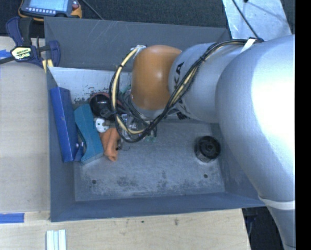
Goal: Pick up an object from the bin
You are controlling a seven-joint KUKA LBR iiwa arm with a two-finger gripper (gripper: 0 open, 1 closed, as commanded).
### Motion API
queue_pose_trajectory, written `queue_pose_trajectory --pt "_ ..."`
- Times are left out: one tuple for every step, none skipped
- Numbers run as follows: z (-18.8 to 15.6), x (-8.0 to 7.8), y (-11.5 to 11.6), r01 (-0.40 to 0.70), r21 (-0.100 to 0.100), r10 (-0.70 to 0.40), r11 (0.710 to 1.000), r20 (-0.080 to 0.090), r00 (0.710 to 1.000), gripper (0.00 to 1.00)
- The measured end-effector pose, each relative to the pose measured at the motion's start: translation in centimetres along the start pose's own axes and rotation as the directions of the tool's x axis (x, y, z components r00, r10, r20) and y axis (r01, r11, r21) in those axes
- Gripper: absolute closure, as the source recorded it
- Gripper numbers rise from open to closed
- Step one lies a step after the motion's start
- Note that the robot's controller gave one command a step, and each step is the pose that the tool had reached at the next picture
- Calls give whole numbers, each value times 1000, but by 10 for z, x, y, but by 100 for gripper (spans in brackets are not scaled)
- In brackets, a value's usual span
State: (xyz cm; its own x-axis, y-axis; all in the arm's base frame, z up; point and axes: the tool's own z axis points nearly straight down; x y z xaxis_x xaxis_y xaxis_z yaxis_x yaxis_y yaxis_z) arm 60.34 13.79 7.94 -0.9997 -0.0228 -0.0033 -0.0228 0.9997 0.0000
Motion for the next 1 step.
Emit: queue_pose_trajectory --pt "-3 8 0 1 0 -1 1000 -1 1000 100"
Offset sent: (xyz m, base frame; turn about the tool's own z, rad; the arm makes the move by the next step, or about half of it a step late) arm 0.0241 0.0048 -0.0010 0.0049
